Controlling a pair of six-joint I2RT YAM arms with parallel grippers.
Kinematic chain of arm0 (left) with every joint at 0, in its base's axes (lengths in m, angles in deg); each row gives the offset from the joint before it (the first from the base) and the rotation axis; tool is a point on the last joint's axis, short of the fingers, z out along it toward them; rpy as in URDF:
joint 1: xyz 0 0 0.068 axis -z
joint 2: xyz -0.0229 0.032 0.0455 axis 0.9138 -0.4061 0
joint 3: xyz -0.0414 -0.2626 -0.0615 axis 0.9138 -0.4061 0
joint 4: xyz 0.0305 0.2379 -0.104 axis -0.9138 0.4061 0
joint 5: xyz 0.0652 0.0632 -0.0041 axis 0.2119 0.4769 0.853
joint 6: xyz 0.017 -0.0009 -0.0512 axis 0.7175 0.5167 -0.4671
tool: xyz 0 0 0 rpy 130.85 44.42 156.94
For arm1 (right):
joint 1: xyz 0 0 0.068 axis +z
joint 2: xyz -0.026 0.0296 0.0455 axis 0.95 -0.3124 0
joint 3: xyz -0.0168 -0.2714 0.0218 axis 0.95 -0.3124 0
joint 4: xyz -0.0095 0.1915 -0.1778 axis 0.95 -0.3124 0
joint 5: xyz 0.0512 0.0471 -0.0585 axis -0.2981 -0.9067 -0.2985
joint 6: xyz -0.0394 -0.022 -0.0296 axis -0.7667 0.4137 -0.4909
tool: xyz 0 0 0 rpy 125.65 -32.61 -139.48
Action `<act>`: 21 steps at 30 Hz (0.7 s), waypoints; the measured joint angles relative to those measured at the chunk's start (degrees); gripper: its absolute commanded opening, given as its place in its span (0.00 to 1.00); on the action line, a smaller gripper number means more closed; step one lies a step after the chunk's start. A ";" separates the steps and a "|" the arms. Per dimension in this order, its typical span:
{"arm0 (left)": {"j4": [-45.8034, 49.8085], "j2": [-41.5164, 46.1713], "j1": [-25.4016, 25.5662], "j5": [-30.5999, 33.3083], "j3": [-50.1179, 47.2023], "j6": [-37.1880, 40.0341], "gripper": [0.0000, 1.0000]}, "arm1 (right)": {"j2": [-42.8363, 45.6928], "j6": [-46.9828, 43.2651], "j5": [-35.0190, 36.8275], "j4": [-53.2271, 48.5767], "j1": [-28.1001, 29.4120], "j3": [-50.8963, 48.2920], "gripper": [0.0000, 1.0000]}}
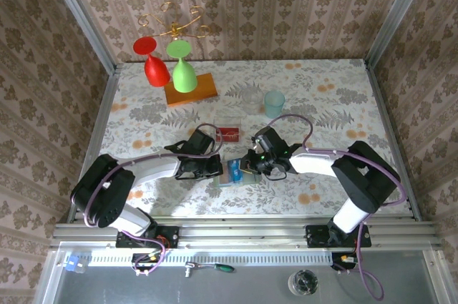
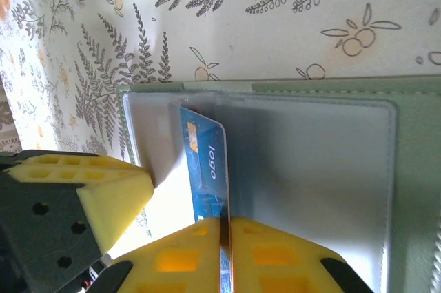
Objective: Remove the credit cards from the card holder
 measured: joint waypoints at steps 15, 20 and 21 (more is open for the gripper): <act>0.59 1.79 0.00 0.46 1.05 0.00 0.04 | 4.44 -2.82 0.61 -4.92 -0.39 0.15 0.09; 0.59 2.05 -0.11 0.94 1.42 0.00 0.04 | 4.55 -5.29 1.68 -9.68 -0.55 3.15 0.09; 0.59 2.14 -0.11 1.05 1.42 0.00 0.04 | 4.55 -5.95 2.10 -10.75 -0.55 4.09 0.09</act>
